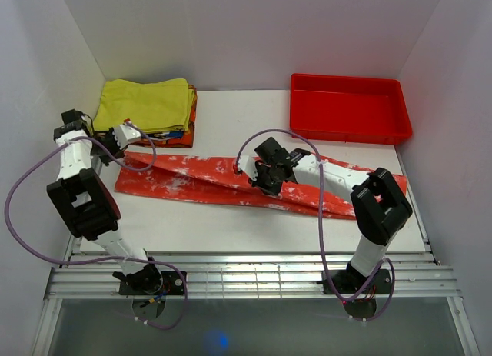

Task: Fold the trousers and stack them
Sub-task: Fold the trousers

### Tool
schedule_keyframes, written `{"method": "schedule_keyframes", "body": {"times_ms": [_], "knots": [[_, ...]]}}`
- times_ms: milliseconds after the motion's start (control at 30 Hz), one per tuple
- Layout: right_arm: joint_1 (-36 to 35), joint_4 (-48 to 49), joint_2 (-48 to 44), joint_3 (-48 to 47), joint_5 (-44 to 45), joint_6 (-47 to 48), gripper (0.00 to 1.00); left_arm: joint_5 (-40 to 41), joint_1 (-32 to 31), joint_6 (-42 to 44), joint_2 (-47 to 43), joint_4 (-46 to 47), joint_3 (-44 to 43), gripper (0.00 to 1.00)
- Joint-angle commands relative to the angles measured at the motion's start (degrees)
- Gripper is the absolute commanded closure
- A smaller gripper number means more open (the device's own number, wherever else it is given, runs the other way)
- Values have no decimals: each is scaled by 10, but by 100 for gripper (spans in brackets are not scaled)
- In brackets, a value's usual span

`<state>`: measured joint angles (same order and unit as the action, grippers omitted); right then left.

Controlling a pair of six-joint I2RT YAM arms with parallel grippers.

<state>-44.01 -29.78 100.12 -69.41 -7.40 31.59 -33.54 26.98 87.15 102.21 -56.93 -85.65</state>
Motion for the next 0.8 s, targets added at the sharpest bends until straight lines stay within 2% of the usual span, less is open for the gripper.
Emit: {"method": "schedule_keyframes", "body": {"times_ms": [0,300,433,567,600,667,767], "knots": [[2,-5,-33,-19,-2,-9,92,-18,5,0,-71,0,-1,100],[1,2,0,27,-16,-2,92,13,11,36,-93,-3,124,100],[1,8,10,35,-20,0,92,51,13,32,-81,46,213,100],[1,-1,27,40,-37,-1,92,84,17,22,-51,88,239,100],[0,-3,28,42,-40,-1,92,88,19,22,-46,89,239,98],[0,-4,27,49,-42,1,92,91,22,14,-38,86,231,86],[0,-7,18,61,-46,11,92,82,32,21,-43,56,217,82]]}}
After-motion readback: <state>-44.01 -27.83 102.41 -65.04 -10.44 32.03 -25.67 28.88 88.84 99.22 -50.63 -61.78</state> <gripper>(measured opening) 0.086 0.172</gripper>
